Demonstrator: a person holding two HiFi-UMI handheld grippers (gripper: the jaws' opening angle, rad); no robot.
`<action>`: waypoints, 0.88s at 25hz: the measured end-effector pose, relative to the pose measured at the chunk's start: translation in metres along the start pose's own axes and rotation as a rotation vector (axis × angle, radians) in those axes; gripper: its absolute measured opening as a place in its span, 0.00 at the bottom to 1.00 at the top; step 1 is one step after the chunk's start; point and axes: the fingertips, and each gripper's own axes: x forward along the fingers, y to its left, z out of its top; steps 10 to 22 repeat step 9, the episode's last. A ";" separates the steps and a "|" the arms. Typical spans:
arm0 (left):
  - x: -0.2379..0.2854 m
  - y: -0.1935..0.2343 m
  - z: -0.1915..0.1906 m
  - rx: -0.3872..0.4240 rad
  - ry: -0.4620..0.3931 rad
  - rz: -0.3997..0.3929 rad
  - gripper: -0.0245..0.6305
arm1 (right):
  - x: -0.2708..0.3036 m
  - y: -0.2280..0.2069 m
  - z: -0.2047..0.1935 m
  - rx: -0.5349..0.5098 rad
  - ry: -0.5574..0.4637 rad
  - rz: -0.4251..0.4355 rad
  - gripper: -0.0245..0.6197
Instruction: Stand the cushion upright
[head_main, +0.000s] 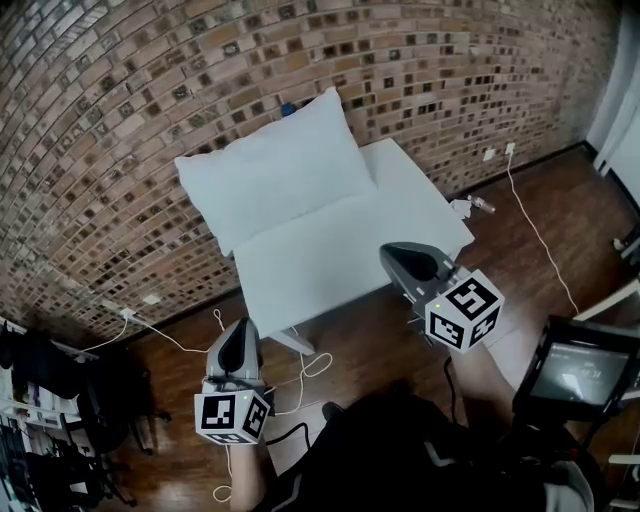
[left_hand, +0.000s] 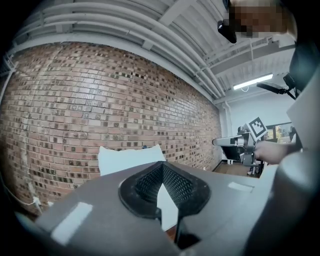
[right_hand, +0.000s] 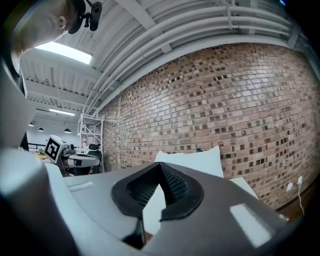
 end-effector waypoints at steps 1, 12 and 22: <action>0.000 0.000 0.000 -0.004 0.003 0.000 0.04 | 0.000 0.000 0.000 0.000 0.001 -0.002 0.05; 0.001 0.007 -0.010 -0.016 -0.008 -0.016 0.04 | 0.004 0.004 -0.008 -0.006 0.009 -0.012 0.05; 0.001 0.007 -0.010 -0.016 -0.008 -0.016 0.04 | 0.004 0.004 -0.008 -0.006 0.009 -0.012 0.05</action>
